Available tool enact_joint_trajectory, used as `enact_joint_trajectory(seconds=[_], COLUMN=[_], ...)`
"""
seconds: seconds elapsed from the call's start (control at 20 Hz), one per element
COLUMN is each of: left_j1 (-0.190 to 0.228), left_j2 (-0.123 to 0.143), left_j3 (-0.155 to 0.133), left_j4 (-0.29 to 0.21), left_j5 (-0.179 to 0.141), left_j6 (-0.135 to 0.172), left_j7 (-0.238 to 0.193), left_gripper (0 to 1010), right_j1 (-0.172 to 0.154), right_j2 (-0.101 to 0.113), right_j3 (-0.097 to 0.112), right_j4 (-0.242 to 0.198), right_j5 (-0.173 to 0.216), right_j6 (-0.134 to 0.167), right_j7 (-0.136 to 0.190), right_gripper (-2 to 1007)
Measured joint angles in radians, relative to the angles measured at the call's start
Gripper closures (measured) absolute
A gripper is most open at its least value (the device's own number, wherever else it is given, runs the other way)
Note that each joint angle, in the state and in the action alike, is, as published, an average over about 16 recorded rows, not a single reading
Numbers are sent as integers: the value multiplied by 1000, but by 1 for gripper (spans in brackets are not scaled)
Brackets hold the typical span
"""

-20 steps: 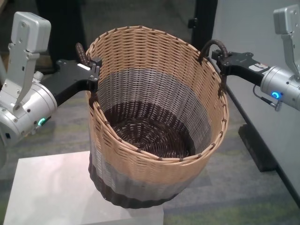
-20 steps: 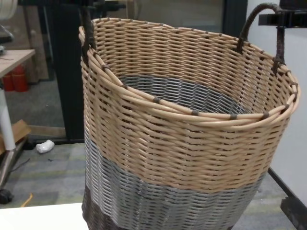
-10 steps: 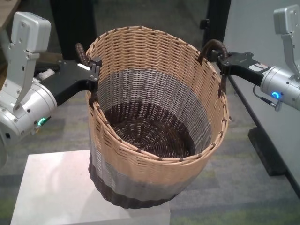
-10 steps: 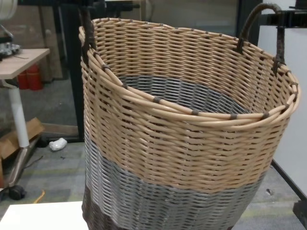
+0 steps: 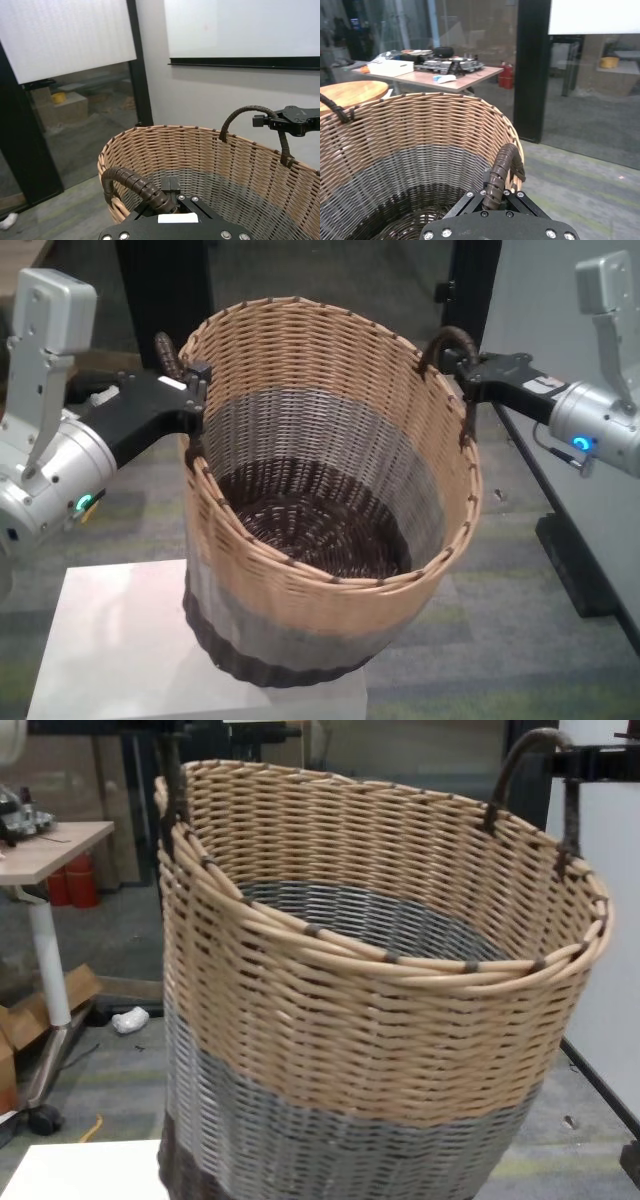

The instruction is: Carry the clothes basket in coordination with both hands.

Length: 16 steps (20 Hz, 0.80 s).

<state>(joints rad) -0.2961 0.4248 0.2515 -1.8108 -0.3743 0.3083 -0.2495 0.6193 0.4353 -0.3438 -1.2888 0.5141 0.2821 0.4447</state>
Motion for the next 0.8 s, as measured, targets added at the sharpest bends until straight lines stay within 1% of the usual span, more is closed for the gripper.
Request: enact_joint_trajectory(seconds=[0.2,0.4,0.6,0.8], left_j1=[7,9,2,-11], left_j2=[-1,-1,1,3], left_j3=[-9,-14,-10,-1], left_j4=[18,47,87,130], left_j5=[-3,0,6,15], left_j6=[-3,-5,-7,-13], left_j7=[-1,-6,-18,-32], left_gripper=[1009,1009,1009,1009], right_j1=[20,45,70,92], right_j2=[-16,-38,-63,-86], right_j3=[-24,-52,-75,-93], right_j4=[39,96,163,226], right_j5=[-2,-9,-21,-36], right_j6=[-10,-24,-41,-59], right_j7=[10,21,29,37], right_gripper=[986,986,986,986])
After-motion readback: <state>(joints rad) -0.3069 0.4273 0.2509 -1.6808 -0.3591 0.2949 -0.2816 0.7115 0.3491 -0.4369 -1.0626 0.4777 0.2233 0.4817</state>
